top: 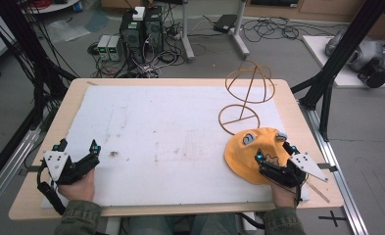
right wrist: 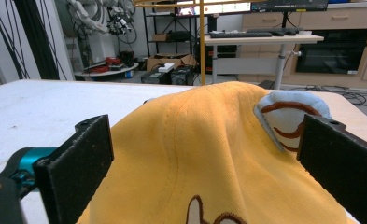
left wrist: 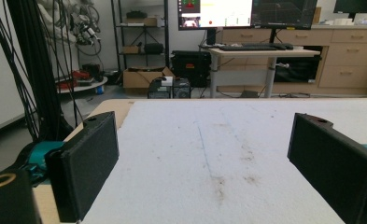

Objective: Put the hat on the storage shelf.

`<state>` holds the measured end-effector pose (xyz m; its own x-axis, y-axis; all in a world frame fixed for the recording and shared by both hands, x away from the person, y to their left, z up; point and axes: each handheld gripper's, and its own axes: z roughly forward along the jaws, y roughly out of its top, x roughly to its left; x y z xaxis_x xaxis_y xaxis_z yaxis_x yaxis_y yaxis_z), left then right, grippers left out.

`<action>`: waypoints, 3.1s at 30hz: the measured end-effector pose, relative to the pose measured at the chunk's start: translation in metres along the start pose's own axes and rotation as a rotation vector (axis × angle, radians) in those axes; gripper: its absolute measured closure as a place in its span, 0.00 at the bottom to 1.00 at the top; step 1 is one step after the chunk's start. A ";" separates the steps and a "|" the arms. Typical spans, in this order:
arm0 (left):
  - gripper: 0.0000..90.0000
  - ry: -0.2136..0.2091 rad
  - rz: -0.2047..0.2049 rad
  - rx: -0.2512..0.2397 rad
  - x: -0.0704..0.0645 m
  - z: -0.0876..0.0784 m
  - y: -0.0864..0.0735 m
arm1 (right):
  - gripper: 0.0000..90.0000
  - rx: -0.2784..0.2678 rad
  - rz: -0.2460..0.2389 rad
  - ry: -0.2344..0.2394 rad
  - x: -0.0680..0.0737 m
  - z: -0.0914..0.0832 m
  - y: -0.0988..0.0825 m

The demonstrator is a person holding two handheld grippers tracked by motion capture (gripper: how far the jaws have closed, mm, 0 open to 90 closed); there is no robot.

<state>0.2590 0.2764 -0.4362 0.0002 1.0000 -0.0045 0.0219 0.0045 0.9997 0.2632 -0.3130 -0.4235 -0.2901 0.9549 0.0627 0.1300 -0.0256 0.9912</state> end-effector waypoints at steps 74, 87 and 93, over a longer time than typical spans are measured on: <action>0.12 -0.007 -0.032 -0.002 0.001 0.002 -0.001 | 0.98 0.044 -0.014 0.177 0.019 -0.007 0.017; 0.13 0.000 -0.028 0.005 0.003 -0.001 -0.002 | 0.98 -0.144 -0.040 0.276 0.023 -0.029 0.063; 0.13 -0.006 -0.023 0.008 0.000 0.001 -0.002 | 0.98 -0.199 -0.037 0.262 0.018 -0.023 0.087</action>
<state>0.2602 0.2762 -0.4379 0.0056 0.9996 -0.0275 0.0301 0.0273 0.9992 0.2478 -0.3048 -0.3338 -0.5289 0.8482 0.0284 -0.0656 -0.0743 0.9951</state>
